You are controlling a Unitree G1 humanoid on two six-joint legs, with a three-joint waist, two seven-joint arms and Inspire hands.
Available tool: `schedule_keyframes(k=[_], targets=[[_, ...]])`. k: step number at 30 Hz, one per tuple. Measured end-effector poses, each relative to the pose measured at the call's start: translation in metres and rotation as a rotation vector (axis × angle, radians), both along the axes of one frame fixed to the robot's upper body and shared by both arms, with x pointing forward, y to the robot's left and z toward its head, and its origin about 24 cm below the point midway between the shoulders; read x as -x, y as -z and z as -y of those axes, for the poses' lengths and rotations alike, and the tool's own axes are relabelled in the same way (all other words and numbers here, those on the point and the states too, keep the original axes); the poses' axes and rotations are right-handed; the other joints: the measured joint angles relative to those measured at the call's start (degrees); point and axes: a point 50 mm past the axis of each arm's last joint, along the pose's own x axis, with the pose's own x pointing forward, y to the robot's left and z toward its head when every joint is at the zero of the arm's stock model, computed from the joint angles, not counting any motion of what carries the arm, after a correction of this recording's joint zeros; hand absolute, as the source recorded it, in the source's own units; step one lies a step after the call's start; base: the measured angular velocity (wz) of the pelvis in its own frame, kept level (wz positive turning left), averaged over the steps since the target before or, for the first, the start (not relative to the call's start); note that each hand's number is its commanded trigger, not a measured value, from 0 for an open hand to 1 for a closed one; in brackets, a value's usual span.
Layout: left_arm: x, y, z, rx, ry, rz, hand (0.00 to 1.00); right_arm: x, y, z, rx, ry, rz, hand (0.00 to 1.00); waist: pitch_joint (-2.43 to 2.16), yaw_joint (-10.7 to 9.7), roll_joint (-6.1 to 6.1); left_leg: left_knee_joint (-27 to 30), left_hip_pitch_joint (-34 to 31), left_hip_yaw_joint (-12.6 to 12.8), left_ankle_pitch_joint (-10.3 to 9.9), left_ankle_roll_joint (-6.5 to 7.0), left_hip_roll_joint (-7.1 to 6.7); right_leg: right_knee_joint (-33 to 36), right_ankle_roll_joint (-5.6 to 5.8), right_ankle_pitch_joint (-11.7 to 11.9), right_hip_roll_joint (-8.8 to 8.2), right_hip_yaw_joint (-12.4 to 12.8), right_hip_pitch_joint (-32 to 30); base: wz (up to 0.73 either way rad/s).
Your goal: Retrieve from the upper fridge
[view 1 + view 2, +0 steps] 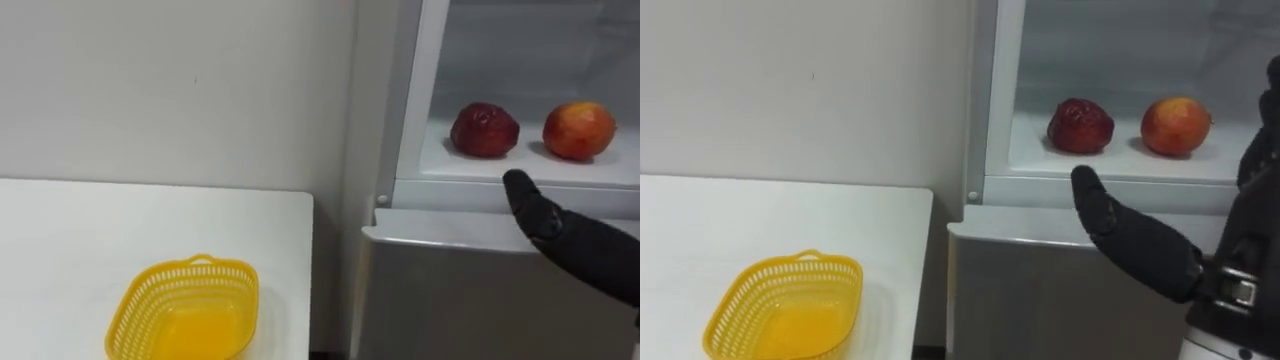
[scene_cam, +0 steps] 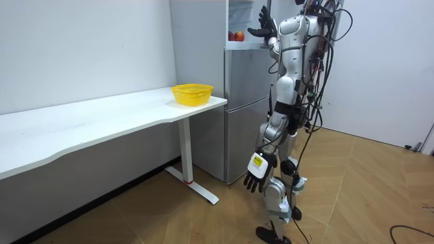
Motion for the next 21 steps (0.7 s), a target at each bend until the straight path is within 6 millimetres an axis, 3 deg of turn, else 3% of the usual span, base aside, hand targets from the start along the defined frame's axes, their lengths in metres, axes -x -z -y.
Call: schedule_keyframes(k=[6,9,21], targets=[[-0.004,-0.001,-0.001,0.010,0.038,0.003,0.00,-0.005,-0.013,0.012,-0.009,0.019,0.047,0.00,0.28,-0.1,-0.33,0.0,-0.1,-0.3,0.0,-0.01,0.00,0.0,0.00,0.0,-0.04,-0.5,0.0,0.03],[-0.007,0.000,-0.001,0.022,0.052,-0.008,0.00,-0.017,-0.018,0.014,-0.013,0.032,0.053,0.00,0.52,0.0,-0.56,0.1,-0.1,-0.3,0.0,-0.01,-0.02,0.1,0.00,0.0,-0.05,-0.4,-0.1,0.00],[-0.013,0.000,-0.001,0.054,0.078,-0.026,0.00,-0.039,-0.028,0.022,-0.038,-0.016,-0.016,0.00,0.35,1.6,-1.24,0.1,-0.4,-1.2,0.0,-0.01,-0.02,-0.1,-0.01,0.0,-0.08,-1.5,-0.2,0.02]])
